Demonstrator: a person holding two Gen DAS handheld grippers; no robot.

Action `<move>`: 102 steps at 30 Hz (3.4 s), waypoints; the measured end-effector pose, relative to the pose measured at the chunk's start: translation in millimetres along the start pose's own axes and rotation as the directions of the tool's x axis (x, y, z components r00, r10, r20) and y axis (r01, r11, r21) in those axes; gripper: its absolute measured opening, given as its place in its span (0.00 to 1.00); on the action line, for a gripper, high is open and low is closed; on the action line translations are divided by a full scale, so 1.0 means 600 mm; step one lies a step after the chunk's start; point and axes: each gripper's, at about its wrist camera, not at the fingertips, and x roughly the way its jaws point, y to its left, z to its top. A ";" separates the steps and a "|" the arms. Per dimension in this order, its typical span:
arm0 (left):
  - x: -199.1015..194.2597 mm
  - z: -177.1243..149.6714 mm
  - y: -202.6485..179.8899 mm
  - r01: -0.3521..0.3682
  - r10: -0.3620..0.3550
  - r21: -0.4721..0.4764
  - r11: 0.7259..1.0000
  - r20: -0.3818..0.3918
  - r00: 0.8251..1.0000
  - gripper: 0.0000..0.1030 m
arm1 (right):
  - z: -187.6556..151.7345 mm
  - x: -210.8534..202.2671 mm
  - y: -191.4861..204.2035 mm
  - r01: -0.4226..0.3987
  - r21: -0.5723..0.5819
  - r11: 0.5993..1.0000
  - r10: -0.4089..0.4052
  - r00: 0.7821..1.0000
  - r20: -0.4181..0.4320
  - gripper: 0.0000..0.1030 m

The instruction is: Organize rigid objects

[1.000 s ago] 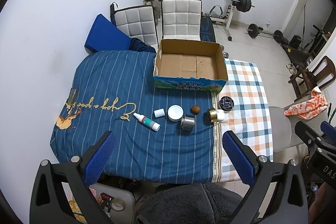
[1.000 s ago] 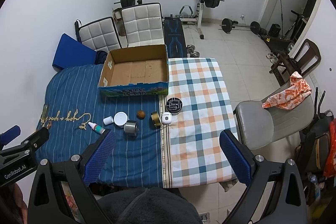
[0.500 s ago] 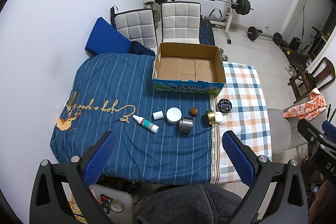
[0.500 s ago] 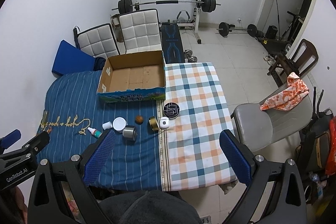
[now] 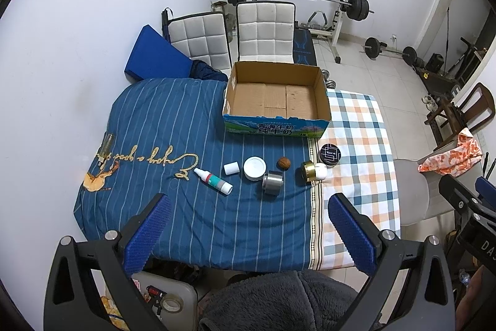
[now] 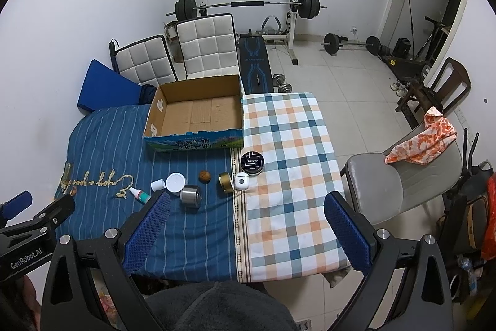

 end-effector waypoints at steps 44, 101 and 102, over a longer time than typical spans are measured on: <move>0.230 0.025 0.018 -0.035 0.026 -0.054 0.998 -0.168 0.985 1.00 | 0.010 0.232 -0.017 -0.001 -0.001 1.000 0.001 0.980 -0.198 0.98; 0.928 0.036 -0.003 -0.083 0.006 -0.100 0.992 -0.598 0.802 0.64 | -0.046 1.008 -0.015 0.060 0.086 0.995 0.015 0.734 -0.679 0.75; 0.916 0.041 -0.004 -0.088 0.014 -0.097 0.991 -0.590 0.808 0.64 | -0.048 1.010 -0.016 0.054 0.081 0.995 0.015 0.734 -0.679 0.75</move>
